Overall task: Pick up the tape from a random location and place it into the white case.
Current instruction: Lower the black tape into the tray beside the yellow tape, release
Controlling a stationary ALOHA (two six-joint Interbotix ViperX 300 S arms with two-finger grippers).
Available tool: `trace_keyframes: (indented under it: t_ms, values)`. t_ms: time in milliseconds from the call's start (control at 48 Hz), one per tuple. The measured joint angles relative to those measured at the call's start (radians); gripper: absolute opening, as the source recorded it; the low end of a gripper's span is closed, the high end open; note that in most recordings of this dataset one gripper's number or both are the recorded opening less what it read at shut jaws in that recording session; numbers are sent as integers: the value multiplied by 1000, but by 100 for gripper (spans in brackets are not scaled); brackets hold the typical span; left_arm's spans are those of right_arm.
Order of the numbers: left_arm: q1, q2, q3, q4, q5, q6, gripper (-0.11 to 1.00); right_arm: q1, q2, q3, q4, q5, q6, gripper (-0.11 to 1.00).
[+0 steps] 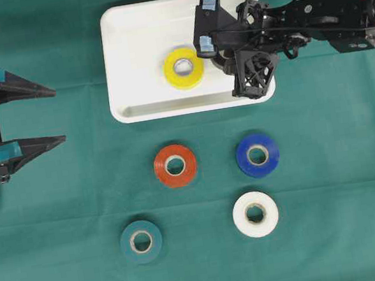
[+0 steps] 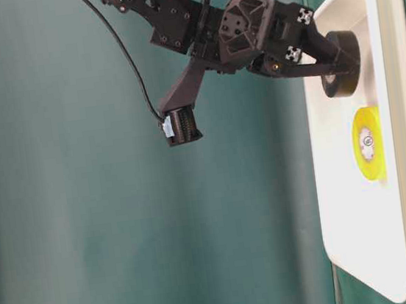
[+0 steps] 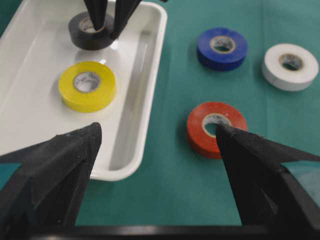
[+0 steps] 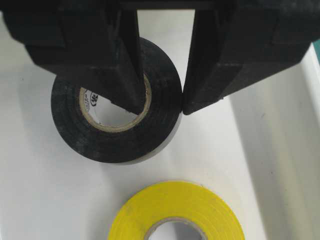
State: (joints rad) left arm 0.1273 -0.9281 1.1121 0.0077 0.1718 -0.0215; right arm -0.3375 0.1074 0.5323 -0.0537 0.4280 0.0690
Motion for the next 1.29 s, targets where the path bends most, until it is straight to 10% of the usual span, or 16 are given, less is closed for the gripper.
trace_keyframes:
  t_ms: [271,521,1291]
  values:
    - [0,0,-2,0,0,0,96,0,2,0,2,-2,0,28]
    - [0,0,-2,0,-2,-3,96,0,0,-2,0,-2,0,90]
    - [0,0,0,0,0,-3,96,0,-255,-72,-21,221,0,85]
